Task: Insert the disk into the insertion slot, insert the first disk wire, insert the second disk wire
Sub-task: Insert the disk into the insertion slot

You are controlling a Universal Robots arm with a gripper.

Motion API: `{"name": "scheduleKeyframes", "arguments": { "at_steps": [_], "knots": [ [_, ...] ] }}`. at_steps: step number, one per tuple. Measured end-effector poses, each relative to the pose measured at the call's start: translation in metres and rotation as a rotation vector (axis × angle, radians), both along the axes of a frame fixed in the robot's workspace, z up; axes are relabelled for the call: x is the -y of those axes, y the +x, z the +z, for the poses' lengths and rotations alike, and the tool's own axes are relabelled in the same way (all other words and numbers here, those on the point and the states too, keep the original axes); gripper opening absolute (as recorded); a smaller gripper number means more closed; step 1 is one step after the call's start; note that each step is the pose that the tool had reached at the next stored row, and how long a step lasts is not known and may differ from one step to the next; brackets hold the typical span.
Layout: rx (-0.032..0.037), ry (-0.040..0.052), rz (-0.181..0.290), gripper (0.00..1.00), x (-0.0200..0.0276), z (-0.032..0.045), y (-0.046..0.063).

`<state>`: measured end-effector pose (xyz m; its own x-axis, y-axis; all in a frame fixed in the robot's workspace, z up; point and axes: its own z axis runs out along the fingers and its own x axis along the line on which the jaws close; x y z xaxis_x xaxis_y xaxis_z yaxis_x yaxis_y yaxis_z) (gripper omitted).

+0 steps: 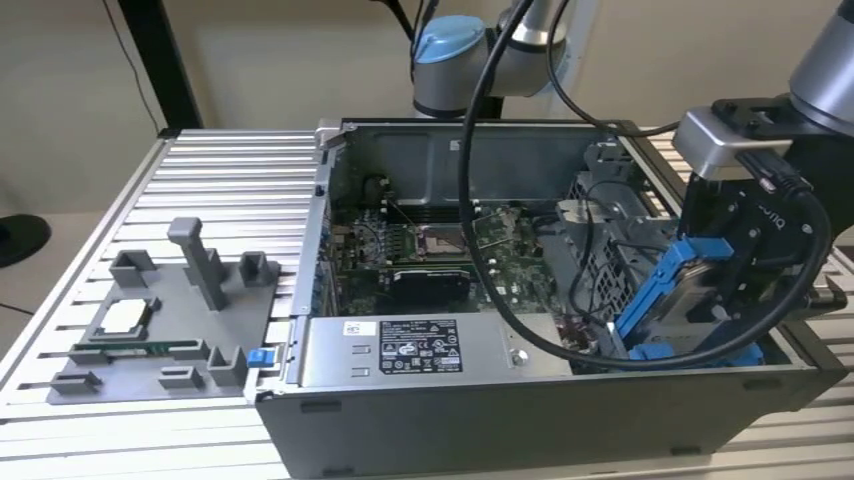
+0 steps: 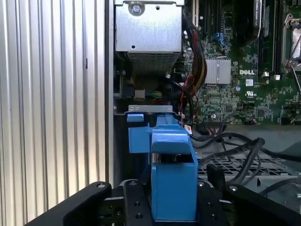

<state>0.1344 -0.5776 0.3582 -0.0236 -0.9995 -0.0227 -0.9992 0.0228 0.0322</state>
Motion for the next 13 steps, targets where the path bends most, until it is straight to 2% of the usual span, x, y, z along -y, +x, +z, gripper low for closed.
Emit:
{"name": "scheduleKeyframes", "arguments": {
  "at_steps": [3,10,11,13],
  "knots": [
    [-0.0001,0.0004,0.0,0.0,0.0,-0.0045,0.0],
    [-0.0004,0.0004,0.0,0.0,-0.0001,-0.0044,0.0002],
    [-0.0007,0.0003,0.0,1.0,-0.0001,-0.0044,0.0002],
    [-0.0009,0.0002,0.0,1.0,0.0,-0.0044,0.0002]
  ]
}}
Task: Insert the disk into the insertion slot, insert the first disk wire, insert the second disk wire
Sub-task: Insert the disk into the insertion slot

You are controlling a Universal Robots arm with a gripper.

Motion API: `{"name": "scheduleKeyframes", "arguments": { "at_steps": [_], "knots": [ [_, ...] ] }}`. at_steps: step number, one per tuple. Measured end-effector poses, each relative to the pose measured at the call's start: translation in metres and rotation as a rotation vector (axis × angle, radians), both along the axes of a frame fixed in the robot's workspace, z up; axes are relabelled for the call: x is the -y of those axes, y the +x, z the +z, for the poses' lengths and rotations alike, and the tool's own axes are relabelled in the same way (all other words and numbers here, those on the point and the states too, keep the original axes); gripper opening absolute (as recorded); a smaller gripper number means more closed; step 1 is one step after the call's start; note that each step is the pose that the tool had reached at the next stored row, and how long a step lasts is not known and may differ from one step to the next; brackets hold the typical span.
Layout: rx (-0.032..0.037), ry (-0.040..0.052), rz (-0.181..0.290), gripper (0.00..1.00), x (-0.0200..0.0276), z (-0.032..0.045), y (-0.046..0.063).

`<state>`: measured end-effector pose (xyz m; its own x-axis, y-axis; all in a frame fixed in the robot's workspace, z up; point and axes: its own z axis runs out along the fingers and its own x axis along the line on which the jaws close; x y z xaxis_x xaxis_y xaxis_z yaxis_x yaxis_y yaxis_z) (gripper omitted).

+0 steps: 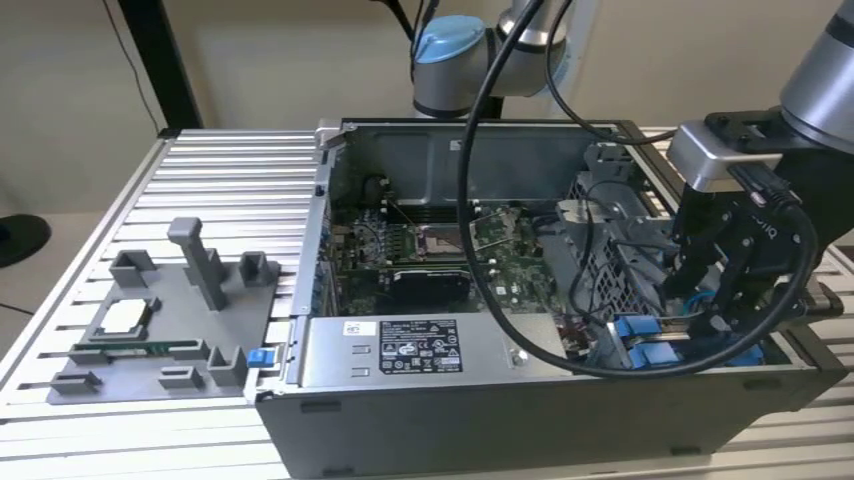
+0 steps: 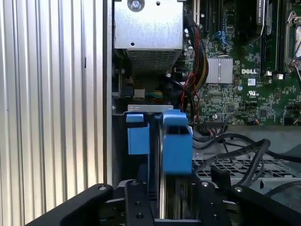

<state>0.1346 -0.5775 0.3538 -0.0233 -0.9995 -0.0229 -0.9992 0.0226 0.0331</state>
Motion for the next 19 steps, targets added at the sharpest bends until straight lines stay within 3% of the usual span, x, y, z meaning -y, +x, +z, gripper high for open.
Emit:
{"name": "scheduleKeyframes", "arguments": {
  "at_steps": [5,16,19],
  "knots": [
    [-0.0002,0.0,0.0,1.0,0.0,0.0017,0.0],
    [-0.0003,0.0002,0.0,1.0,0.0,0.0509,0.0],
    [-0.0002,0.0001,0.0,1.0,-0.0001,0.054,0.0]
  ]
}}
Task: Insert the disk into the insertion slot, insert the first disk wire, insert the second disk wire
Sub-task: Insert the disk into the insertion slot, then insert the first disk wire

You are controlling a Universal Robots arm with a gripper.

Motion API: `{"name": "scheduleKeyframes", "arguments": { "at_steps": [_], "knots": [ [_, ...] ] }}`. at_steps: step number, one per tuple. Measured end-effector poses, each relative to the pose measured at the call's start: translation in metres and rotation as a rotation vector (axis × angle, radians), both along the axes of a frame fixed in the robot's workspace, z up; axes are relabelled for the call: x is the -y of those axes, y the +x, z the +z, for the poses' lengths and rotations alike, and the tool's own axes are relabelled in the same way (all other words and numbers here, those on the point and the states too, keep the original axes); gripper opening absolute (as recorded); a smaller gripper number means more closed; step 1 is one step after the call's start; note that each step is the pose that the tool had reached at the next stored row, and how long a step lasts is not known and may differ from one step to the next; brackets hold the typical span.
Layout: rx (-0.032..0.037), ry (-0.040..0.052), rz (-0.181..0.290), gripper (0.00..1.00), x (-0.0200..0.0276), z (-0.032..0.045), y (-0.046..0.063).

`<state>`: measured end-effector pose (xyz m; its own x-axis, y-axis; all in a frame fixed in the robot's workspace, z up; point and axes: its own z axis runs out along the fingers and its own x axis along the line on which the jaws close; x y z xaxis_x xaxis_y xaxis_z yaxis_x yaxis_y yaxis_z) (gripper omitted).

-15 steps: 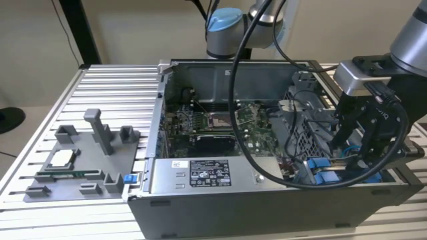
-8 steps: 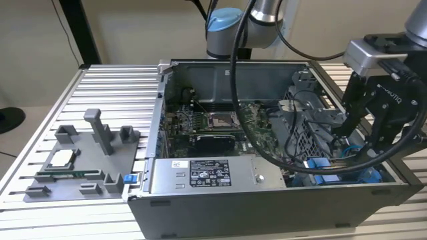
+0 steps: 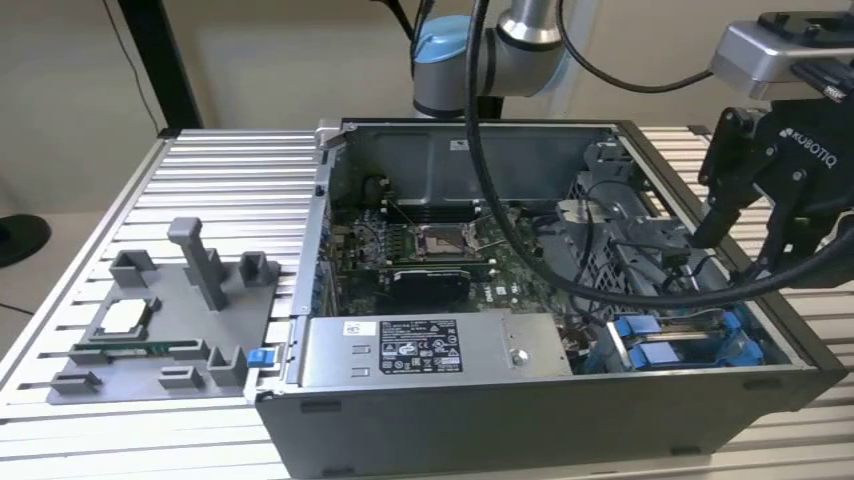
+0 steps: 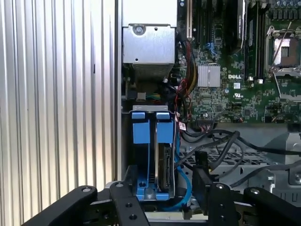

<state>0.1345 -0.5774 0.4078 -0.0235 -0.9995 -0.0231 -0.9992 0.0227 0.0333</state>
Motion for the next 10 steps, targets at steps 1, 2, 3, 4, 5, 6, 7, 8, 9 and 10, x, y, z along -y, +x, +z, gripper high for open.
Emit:
{"name": "scheduleKeyframes", "arguments": {
  "at_steps": [1,2,3,4,5,6,7,8,9,10],
  "knots": [
    [0.0,0.0,0.0,1.0,0.0,0.0,0.0],
    [0.0001,-0.0001,0.0,1.0,-0.0001,-0.0002,-0.001],
    [0.0,-0.0002,-0.001,1.0,-0.0008,-0.0008,-0.002],
    [0.0001,-0.0004,-0.002,1.0,-0.0021,-0.0017,-0.004],
    [0.0008,-0.0003,-0.002,1.0,-0.0036,-0.003,-0.007],
    [0.0024,-0.0001,-0.002,1.0,-0.0051,-0.0045,-0.01],
    [0.0044,-0.0001,-0.002,1.0,-0.0079,-0.006,-0.012],
    [0.0069,-0.0002,-0.002,1.0,-0.0106,-0.0077,-0.014],
    [0.0094,-0.0001,-0.002,1.0,-0.0125,-0.0095,-0.016],
    [0.0121,-0.0001,-0.001,1.0,-0.014,-0.0113,-0.017]
  ]
}}
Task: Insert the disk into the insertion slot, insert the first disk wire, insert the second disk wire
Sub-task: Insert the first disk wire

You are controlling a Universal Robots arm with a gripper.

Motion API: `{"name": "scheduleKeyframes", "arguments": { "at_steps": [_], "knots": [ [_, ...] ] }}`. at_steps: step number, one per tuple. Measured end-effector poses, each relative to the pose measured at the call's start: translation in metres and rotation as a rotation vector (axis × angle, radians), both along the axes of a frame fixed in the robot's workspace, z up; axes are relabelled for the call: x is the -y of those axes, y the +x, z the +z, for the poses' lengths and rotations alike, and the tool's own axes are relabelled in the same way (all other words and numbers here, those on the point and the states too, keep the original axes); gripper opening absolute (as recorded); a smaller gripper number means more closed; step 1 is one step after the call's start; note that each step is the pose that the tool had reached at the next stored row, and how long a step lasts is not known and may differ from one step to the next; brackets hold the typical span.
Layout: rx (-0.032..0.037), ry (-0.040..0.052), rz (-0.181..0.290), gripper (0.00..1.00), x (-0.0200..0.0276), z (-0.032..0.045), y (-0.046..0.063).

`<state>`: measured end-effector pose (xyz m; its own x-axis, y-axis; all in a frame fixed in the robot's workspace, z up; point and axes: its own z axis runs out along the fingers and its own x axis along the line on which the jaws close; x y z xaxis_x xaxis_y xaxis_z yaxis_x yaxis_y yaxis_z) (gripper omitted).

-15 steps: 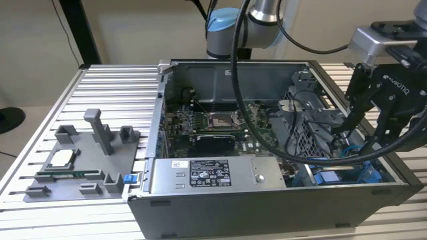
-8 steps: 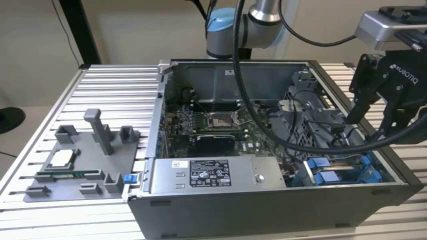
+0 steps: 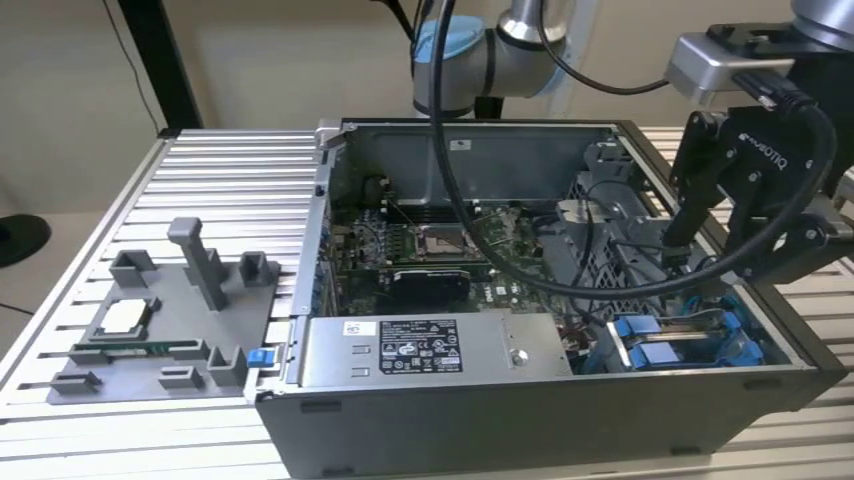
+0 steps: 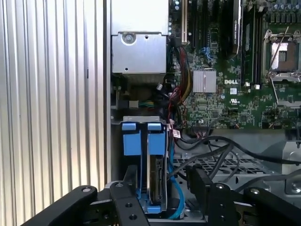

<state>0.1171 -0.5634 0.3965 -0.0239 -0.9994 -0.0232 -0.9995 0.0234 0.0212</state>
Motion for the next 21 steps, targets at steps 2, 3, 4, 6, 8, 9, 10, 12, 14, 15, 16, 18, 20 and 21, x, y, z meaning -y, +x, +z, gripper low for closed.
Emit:
{"name": "scheduleKeyframes", "arguments": {
  "at_steps": [2,3,4,6,8,9,10,12,14,15,16,18,20,21],
  "knots": [
    [0.0053,0.0001,0.001,1.0,-0.0034,-0.0028,-0.003],
    [0.0059,0.0001,0.001,1.0,-0.0043,-0.0032,-0.003],
    [0.006,0.0002,0.001,1.0,-0.0044,-0.0033,-0.003],
    [0.006,0.0001,0.001,1.0,-0.0044,-0.0032,-0.003],
    [0.0081,0.0002,0.001,1.0,-0.0048,-0.0032,-0.003],
    [0.0112,0.0002,0.002,1.0,-0.0052,-0.0031,-0.003],
    [0.0145,0.0004,0.002,1.0,-0.0058,-0.0032,-0.003],
    [0.0218,0.0003,0.005,1.0,-0.0078,-0.0032,-0.003],
    [0.0282,0.0005,0.006,1.0,-0.0099,-0.0032,-0.003],
    [0.0313,0.0006,0.007,1.0,-0.0115,-0.0033,-0.003],
    [0.0348,0.001,0.008,1.0,-0.0134,-0.0033,-0.003],
    [0.0412,0.0011,0.01,1.0,-0.0163,-0.0035,-0.003],
    [0.0496,0.0012,0.012,1.0,-0.0173,-0.0045,-0.003],
    [0.0551,0.0012,0.013,1.0,-0.0178,-0.0052,-0.003]
  ]
}}
